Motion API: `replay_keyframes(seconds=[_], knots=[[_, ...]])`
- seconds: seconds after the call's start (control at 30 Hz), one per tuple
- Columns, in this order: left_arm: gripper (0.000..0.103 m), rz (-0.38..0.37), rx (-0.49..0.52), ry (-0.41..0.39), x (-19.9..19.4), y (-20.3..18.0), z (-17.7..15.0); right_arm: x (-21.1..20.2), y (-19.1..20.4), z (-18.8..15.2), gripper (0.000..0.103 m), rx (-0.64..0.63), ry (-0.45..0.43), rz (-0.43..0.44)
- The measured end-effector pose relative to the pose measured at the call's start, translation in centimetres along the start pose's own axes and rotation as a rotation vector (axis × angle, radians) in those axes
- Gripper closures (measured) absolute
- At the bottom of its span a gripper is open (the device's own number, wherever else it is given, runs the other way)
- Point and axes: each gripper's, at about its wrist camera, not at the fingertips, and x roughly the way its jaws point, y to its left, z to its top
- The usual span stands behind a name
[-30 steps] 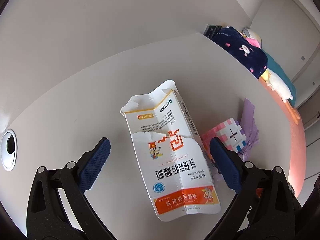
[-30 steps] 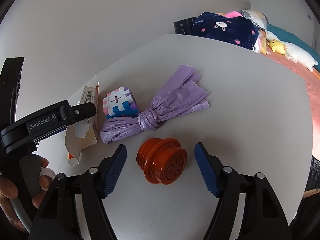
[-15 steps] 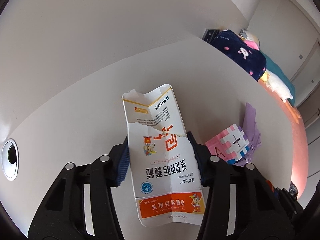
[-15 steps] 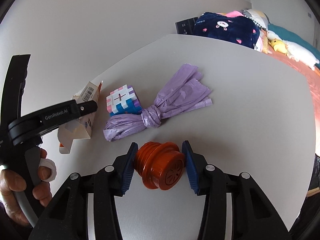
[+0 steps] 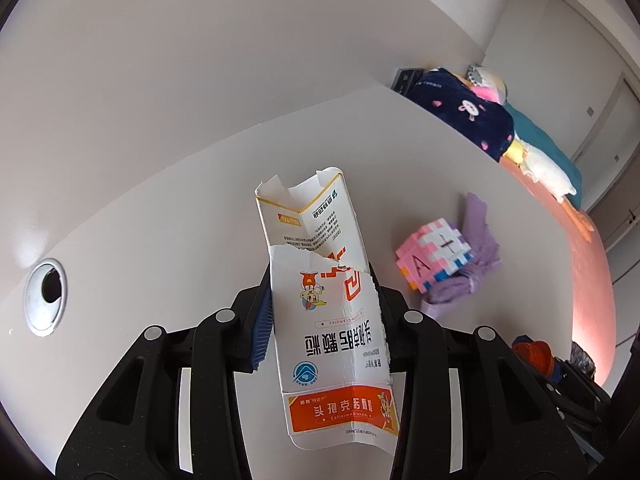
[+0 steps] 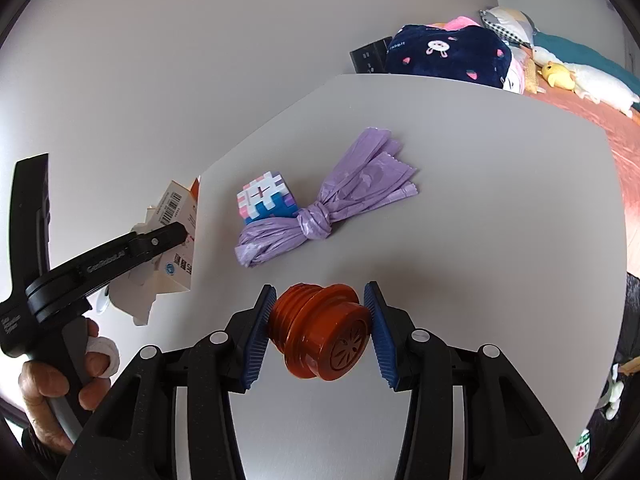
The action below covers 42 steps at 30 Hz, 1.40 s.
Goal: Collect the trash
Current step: 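Carry the paper box and orange cap over the trash bin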
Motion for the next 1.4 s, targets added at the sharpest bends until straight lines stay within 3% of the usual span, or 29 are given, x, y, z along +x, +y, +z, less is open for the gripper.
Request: replay_keyframes(seconds=[0.33,1.4], knots=[[0.063,-0.036,0.034,-0.048,-4.5,-2.2,-1.0,-4.0,-0.1,-0.5,0.056,0.011,-0.051,0.005],[0.061,-0.23,0.203,-0.039,-11.1,-14.3,-8.8,-17.4,-5.2,-6.6,0.056,0.086,-0.21,-0.092]])
